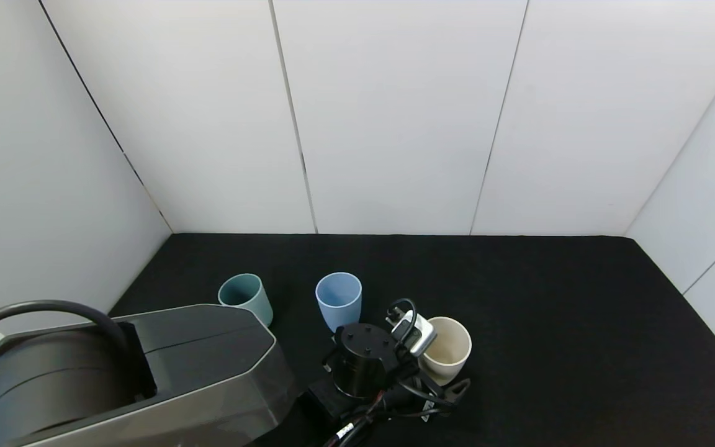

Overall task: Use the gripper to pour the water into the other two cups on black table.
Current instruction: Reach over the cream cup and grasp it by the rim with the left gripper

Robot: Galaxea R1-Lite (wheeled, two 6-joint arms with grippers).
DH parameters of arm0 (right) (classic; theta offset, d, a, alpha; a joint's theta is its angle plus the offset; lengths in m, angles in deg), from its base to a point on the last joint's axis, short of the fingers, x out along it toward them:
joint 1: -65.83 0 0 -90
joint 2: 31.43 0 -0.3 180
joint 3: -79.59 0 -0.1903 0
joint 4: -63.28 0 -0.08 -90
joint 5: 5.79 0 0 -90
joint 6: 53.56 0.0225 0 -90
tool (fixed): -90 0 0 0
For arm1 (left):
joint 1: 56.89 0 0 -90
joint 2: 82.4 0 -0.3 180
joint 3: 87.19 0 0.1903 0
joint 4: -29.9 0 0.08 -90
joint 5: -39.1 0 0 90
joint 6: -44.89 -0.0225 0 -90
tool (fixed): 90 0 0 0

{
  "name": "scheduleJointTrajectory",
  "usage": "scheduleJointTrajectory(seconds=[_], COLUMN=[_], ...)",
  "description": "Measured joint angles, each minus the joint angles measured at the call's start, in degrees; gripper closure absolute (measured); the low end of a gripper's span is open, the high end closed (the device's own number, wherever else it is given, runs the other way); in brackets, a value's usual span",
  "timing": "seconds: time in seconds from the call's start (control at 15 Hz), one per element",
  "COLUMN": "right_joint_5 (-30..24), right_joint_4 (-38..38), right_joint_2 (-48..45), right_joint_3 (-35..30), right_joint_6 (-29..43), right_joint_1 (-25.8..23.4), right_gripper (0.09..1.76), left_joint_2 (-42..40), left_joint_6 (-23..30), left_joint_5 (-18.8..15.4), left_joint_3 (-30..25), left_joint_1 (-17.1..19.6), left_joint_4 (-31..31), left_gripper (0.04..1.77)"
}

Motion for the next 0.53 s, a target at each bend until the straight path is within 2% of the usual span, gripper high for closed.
scheduleJointTrajectory(seconds=[0.53], right_joint_5=[0.0], right_joint_4=[0.0], right_joint_2=[0.0], right_joint_3=[0.0], right_joint_6=[0.0], right_joint_1=[0.0], right_gripper=[0.14], left_joint_2=[0.33], left_joint_6=[-0.24], left_joint_5=[0.44], left_joint_3=[2.96], left_joint_1=[0.0], left_joint_4=[-3.77], left_gripper=[0.09])
